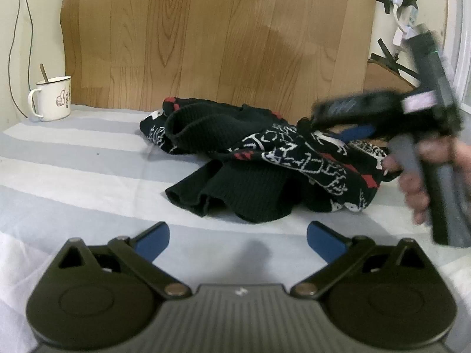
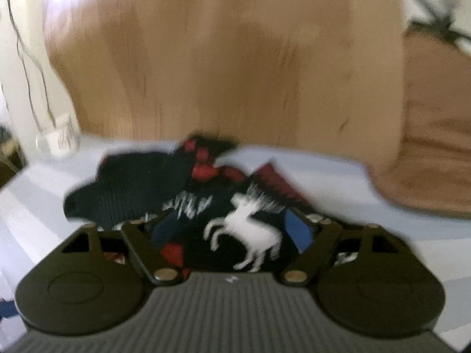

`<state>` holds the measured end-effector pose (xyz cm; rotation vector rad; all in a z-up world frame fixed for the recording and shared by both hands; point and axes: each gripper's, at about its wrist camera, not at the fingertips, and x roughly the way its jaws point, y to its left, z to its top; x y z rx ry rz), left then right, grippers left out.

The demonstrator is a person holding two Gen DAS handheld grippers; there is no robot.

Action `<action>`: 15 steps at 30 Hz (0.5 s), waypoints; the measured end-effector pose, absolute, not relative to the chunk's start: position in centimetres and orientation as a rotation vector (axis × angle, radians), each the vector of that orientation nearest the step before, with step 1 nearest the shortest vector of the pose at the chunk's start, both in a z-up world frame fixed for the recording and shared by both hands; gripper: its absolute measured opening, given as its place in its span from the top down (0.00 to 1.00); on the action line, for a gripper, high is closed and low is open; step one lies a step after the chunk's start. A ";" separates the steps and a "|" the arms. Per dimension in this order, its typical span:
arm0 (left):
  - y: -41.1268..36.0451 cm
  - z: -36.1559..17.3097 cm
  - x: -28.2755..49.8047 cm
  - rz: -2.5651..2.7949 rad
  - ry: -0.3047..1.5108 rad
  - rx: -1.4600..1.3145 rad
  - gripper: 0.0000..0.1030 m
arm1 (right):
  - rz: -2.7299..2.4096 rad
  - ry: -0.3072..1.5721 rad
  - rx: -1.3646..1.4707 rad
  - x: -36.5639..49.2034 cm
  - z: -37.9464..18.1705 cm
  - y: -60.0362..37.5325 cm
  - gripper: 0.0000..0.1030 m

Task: Fold small clothes
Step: 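Grasp the black reindeer sweater with the right gripper and lift it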

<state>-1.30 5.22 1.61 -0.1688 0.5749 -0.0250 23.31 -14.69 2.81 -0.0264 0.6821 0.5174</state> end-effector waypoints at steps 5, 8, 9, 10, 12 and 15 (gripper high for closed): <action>6.0 1.9 -1.3 -0.048 0.586 -0.189 0.00 | 0.527 0.636 -0.110 22.3 3.4 -15.9 0.88; 7.4 3.4 -1.5 -0.020 0.524 -0.100 0.00 | 0.474 0.602 -0.179 21.6 4.7 -18.4 0.88; 8.2 4.1 -1.7 0.028 0.469 -0.048 0.00 | 0.469 0.608 -0.205 21.5 4.9 -19.1 0.88; 8.9 4.6 -1.7 0.066 0.432 -0.002 0.00 | 0.455 0.619 -0.239 21.6 4.9 -19.8 0.88; 10.4 5.2 -0.7 0.145 0.406 0.107 0.00 | 0.432 0.651 -0.304 21.6 4.7 -21.0 0.88; 12.5 4.7 1.6 0.181 0.441 0.181 0.00 | 0.419 0.703 -0.303 20.5 4.9 -24.0 0.88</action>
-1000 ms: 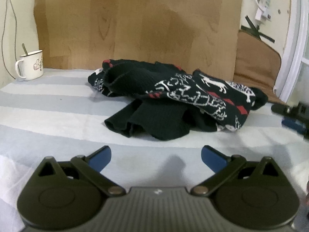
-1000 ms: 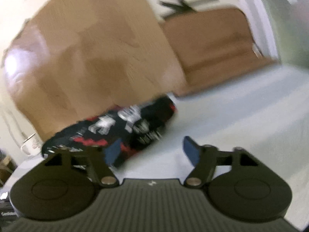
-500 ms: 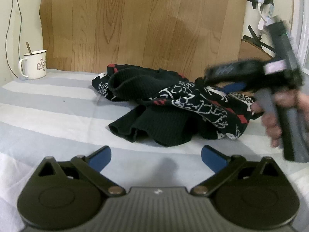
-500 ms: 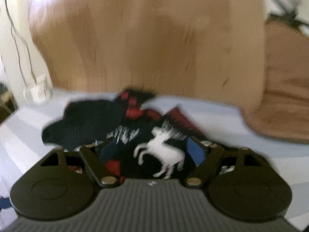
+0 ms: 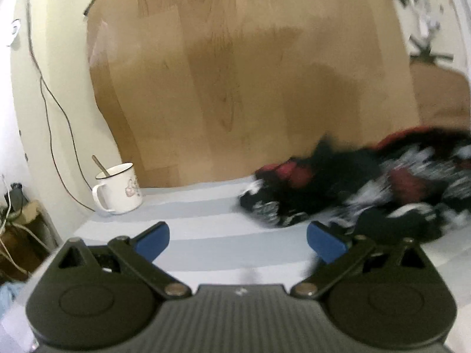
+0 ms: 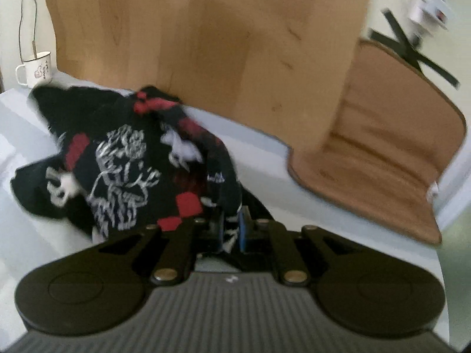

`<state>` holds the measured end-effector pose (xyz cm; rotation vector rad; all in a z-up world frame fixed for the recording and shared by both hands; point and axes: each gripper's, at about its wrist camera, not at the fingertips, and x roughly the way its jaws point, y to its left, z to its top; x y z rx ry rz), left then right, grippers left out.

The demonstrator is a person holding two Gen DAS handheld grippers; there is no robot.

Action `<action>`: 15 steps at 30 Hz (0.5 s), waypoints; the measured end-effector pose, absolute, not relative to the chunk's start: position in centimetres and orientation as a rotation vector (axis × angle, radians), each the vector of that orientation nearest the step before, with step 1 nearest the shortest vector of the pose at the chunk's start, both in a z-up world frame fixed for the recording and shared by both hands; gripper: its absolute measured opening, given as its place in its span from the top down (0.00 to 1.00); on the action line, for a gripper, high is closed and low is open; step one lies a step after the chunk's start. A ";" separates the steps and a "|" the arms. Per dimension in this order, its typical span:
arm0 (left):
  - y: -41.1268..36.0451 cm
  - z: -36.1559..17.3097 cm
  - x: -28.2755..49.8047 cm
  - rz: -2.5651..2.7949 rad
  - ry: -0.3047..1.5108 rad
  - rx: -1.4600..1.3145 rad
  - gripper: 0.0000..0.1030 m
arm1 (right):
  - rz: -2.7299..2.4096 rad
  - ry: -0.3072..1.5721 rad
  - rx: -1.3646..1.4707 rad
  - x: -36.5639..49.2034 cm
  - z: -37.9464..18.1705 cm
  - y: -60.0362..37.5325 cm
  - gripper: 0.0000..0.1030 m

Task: Fold small clothes
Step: 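Grasp the black reindeer sweater with the right gripper and lift it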

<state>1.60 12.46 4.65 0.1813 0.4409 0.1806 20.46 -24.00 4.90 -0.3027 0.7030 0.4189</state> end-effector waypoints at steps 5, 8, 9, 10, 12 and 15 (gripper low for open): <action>11.3 3.4 4.4 0.119 0.410 0.351 0.02 | 0.498 0.777 -0.307 16.5 4.1 -26.2 0.87; 10.3 3.2 5.9 0.072 0.375 0.451 0.02 | 0.526 0.740 -0.295 16.6 5.8 -25.5 0.68; 10.3 3.5 6.3 0.064 0.371 0.460 0.02 | 0.545 0.695 -0.280 16.8 7.0 -25.0 0.58; 10.5 3.6 6.7 0.056 0.377 0.457 0.02 | 0.567 0.650 -0.266 17.0 8.0 -24.4 0.53; 11.0 3.9 7.2 0.043 0.392 0.421 0.02 | 0.625 0.560 -0.255 17.9 9.9 -22.3 0.32; 11.8 4.4 7.2 0.008 0.395 0.349 0.02 | 0.745 0.503 -0.306 20.2 10.5 -18.2 0.22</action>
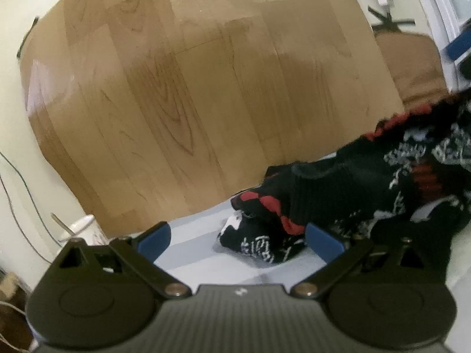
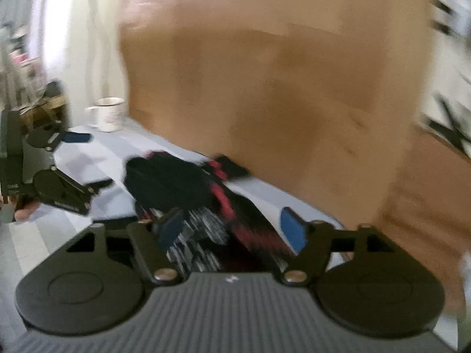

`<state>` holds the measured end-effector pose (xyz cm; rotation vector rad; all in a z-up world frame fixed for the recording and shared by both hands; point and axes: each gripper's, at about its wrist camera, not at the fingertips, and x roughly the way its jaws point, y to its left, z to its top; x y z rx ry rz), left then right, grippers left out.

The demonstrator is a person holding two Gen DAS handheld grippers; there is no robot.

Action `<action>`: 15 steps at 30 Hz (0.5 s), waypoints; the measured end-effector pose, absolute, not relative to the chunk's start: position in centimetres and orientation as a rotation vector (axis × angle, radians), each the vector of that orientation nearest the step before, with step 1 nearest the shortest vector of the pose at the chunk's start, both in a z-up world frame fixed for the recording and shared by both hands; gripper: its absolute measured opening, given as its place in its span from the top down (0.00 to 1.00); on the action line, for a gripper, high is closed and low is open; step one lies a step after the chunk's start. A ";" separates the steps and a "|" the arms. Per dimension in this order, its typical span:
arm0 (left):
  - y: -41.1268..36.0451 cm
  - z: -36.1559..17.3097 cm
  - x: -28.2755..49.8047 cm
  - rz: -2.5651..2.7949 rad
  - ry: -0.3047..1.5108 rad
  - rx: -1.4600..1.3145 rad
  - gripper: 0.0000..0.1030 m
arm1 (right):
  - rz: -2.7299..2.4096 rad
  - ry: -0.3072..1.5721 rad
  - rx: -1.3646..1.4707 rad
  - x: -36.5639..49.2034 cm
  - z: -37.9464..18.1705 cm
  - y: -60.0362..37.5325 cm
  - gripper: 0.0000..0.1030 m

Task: Fold small clothes
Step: 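Grasp the black reindeer sweater with the right gripper and lift it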

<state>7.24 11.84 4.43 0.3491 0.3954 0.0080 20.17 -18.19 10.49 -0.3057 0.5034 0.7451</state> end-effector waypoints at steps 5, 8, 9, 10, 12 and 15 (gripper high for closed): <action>11.7 4.6 7.7 -0.038 0.401 0.343 0.01 | 0.795 0.615 -0.458 26.6 6.6 -11.5 0.20; 11.0 4.2 8.6 -0.069 0.391 0.388 0.02 | 0.786 0.705 -0.484 28.9 5.0 -9.6 0.27; 10.6 4.0 9.0 -0.085 0.384 0.403 0.03 | 0.793 0.733 -0.479 29.4 4.7 -9.5 0.58; 10.2 3.8 9.3 -0.107 0.379 0.421 0.06 | 0.803 0.763 -0.474 29.7 4.7 -9.6 0.86; 9.3 3.2 9.6 -0.147 0.363 0.474 0.11 | 0.779 0.769 -0.454 28.8 5.1 -10.9 0.91; 8.0 2.1 9.8 -0.166 0.317 0.587 0.11 | 0.758 0.604 -0.419 25.8 8.2 -13.6 0.91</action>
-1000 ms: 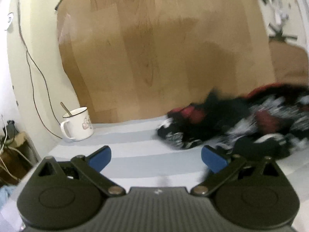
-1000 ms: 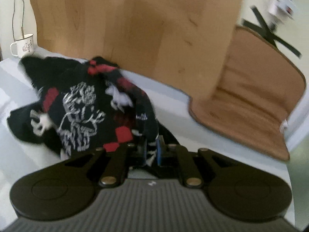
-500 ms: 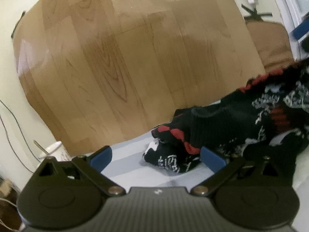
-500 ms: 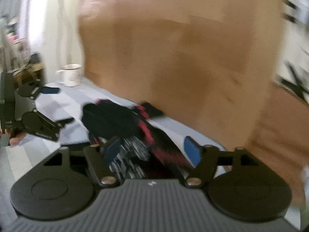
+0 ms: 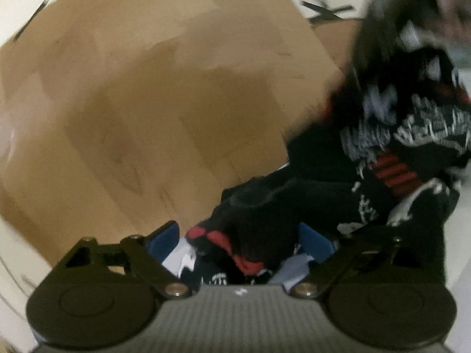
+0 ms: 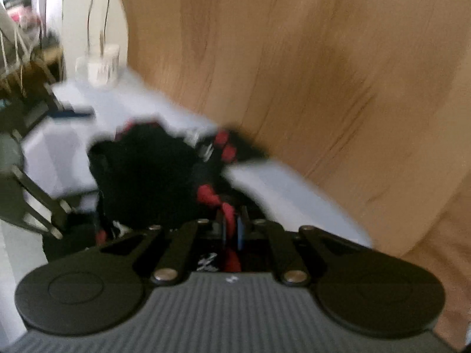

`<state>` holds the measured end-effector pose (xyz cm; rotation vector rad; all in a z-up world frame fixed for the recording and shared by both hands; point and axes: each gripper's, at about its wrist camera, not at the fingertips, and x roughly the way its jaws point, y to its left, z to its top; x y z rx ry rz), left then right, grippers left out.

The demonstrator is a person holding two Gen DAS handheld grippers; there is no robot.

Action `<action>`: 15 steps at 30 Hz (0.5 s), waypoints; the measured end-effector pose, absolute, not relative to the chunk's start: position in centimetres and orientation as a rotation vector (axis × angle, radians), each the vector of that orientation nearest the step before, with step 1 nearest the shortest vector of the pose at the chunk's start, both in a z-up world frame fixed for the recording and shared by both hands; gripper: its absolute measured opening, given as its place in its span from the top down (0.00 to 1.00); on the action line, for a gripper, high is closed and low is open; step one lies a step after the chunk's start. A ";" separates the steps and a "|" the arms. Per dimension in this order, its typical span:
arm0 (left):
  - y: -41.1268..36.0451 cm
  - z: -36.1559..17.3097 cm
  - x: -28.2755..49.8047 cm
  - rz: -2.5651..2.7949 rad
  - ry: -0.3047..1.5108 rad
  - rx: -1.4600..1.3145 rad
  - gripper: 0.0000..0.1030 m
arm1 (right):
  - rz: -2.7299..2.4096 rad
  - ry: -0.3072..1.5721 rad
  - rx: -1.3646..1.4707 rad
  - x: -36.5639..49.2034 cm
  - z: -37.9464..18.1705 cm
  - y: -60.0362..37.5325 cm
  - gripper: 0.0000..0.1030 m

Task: Fold small clothes
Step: 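Grasp the black reindeer sweater with the right gripper and lift it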

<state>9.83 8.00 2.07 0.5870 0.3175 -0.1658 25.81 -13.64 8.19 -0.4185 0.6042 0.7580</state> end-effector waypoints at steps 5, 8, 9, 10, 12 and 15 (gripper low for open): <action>6.9 2.4 10.4 -0.201 0.271 0.648 0.16 | 0.664 0.356 -0.339 20.3 13.8 -18.9 0.91; 6.2 3.0 10.8 -0.231 0.259 0.682 0.18 | 0.612 0.258 -0.340 17.4 15.1 -20.5 0.91; 6.1 3.2 10.9 -0.241 0.255 0.685 0.18 | 0.598 0.234 -0.340 16.6 15.3 -20.8 0.91; 6.1 3.5 10.9 -0.244 0.249 0.685 0.18 | 0.589 0.218 -0.339 16.3 15.4 -20.9 0.91; 6.4 4.5 10.9 -0.240 0.232 0.684 0.15 | 0.580 0.195 -0.327 15.2 15.4 -21.3 0.91; 7.2 6.0 11.2 -0.226 0.216 0.676 0.11 | 0.576 0.163 -0.326 14.4 14.9 -21.0 0.91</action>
